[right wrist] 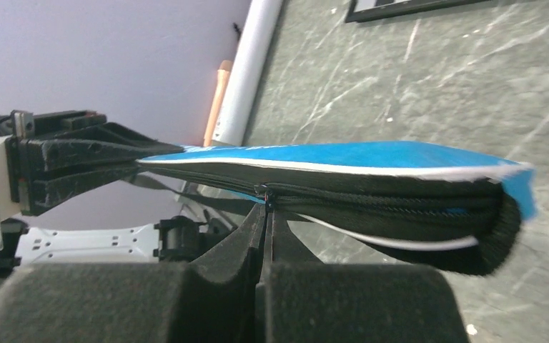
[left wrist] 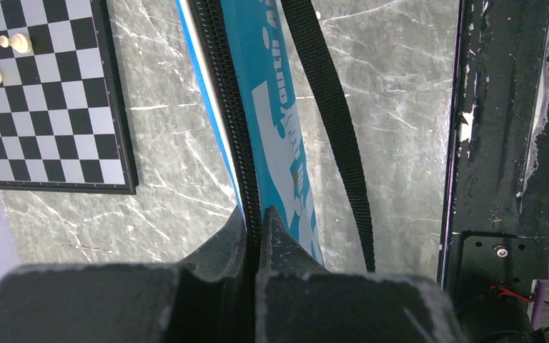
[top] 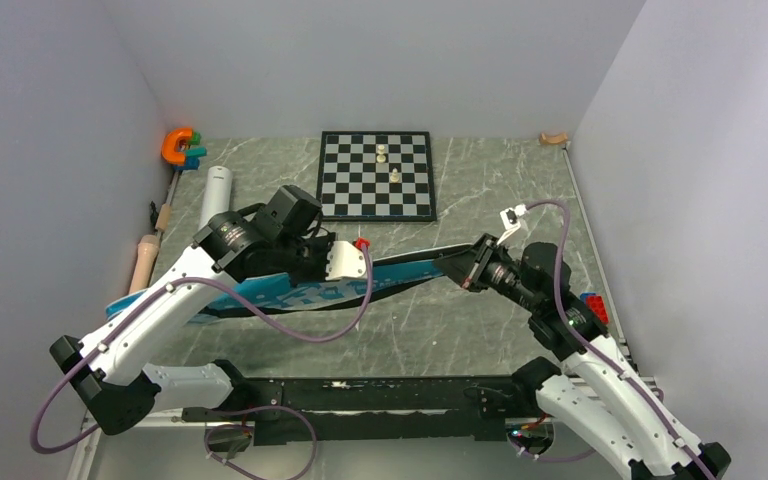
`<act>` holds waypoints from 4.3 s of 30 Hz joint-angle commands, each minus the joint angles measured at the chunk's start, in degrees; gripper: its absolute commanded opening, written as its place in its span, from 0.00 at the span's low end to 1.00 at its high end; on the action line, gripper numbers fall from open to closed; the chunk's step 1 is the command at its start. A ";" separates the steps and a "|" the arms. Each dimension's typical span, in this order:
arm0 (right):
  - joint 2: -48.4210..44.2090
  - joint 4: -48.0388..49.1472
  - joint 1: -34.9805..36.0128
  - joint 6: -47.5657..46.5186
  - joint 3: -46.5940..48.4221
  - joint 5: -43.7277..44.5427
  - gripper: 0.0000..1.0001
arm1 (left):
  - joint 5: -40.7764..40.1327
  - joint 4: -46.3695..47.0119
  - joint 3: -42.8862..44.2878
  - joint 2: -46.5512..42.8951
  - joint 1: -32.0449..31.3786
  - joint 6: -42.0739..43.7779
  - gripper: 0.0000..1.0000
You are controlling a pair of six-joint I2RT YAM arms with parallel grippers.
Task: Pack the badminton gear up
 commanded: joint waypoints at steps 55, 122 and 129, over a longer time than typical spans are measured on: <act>-7.78 -21.13 -19.23 -28.78 22.68 -2.08 0.70 | 20.30 0.90 27.75 29.83 -11.74 -17.52 0.00; 3.61 -6.49 -19.26 -17.17 1.48 -1.58 0.56 | 34.75 25.92 17.21 47.47 -2.15 -7.25 0.22; 2.74 -5.74 -19.21 -15.94 0.28 -2.46 0.56 | 23.59 36.44 11.69 44.74 -1.92 -15.79 0.54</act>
